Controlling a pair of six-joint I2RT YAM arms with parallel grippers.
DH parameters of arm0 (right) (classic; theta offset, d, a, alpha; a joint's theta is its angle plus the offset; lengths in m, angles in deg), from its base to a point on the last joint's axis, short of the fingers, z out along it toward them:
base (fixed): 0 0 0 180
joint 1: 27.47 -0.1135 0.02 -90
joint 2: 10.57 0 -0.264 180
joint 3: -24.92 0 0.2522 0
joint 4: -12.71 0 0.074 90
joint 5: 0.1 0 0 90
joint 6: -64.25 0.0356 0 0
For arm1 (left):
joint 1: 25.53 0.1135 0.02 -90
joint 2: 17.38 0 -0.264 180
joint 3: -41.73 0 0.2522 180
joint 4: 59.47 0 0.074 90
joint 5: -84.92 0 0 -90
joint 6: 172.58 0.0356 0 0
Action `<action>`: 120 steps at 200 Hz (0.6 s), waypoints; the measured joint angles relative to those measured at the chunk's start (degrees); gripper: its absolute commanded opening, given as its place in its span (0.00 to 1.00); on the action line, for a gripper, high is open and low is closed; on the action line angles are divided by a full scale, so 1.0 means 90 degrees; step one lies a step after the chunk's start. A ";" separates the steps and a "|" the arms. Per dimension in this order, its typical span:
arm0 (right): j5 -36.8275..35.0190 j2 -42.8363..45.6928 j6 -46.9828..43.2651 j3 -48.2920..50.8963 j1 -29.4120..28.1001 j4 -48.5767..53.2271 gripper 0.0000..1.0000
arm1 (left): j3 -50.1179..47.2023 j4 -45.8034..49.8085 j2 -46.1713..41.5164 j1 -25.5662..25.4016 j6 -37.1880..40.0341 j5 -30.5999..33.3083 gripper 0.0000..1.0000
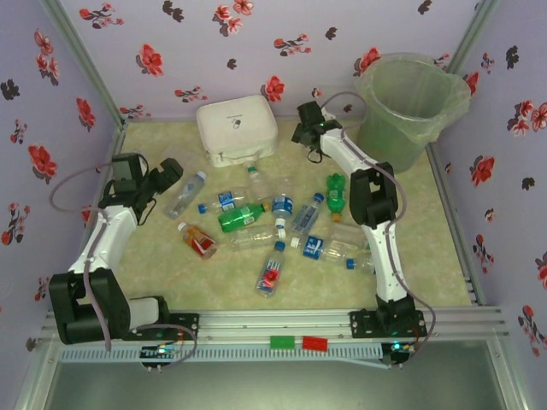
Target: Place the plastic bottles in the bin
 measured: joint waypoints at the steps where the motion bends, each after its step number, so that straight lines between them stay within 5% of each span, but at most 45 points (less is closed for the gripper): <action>1: 0.0007 -0.0019 0.0002 -0.0019 0.0005 -0.0007 1.00 | -0.0007 0.0000 -0.0015 0.0000 0.0007 -0.0002 1.00; 63: 0.0442 -0.1003 0.0199 -0.0848 0.0126 -0.0170 0.88 | -0.0061 0.0102 -0.0214 0.0000 0.0087 -0.0002 1.00; 120: 0.0600 -0.1022 0.0209 -0.0908 0.0119 -0.0226 0.55 | -0.0061 0.0209 -0.0255 0.0000 0.0083 -0.0002 1.00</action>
